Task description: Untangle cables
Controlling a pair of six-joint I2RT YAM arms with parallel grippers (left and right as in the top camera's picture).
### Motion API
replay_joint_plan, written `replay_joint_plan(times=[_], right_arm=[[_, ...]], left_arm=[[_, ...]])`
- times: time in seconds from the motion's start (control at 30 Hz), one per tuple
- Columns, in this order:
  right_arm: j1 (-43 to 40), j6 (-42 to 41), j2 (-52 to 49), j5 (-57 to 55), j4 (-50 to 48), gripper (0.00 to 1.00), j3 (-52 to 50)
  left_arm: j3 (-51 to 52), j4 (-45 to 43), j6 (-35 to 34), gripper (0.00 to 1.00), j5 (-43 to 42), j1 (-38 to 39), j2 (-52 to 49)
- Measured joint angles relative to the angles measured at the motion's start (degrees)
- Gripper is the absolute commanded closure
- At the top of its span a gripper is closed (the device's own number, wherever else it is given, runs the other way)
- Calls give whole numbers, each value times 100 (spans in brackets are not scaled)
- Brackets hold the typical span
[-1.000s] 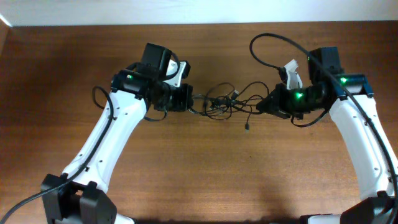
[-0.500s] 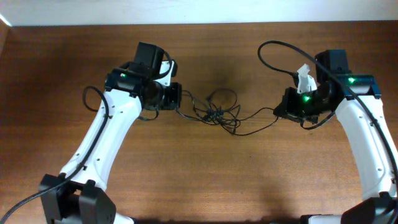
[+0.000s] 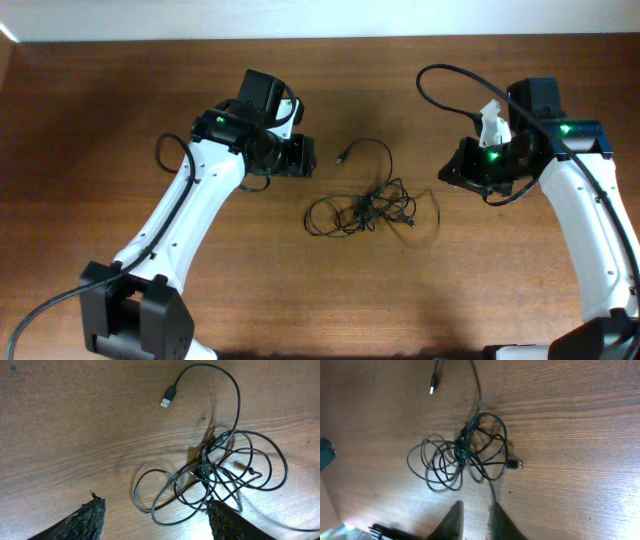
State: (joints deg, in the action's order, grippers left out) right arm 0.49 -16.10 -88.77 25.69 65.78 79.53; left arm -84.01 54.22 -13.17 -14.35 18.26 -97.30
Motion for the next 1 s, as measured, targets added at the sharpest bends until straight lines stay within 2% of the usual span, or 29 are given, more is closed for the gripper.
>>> replay_joint_plan(times=[0.1,0.13,0.2,0.23,0.27,0.33,0.4,0.43,0.5,0.57,0.7,0.87,1.0], right_arm=[[0,0,0,-46,-68,1,0],[0,-2,0,-87,-107,1,0],[0,0,0,-131,-155,1,0],[0,0,0,-131,-153,1,0],[0,0,0,-151,-155,1,0],[0,0,0,-151,-155,1,2],[0,0,0,-155,-155,1,4],[0,2,0,-166,-155,0,4],[0,0,0,-170,-153,0,4],[0,0,0,-170,-146,1,4],[0,-4,0,-170,-101,1,4],[0,-2,0,-170,-85,1,4],[0,0,0,-170,-17,1,9]], left_arm=[[0,-181,90,4,-24,0,-2],[0,-289,413,0,-101,0,-2],[0,-326,1475,0,-509,7,-2],[0,-350,1744,1,-693,11,-2],[0,-452,2144,5,-1054,39,-15],[0,-479,2396,10,-1272,192,-210],[0,-470,2509,25,-1423,494,-612],[0,-470,2555,29,-1541,619,-713],[0,-461,2590,37,-1624,844,-800],[0,-461,2573,53,-1718,1145,-960],[0,-461,1939,69,-1580,1379,-1537],[0,-221,1416,71,-1453,1484,-1816],[0,-131,1174,70,-691,1985,-1937]])
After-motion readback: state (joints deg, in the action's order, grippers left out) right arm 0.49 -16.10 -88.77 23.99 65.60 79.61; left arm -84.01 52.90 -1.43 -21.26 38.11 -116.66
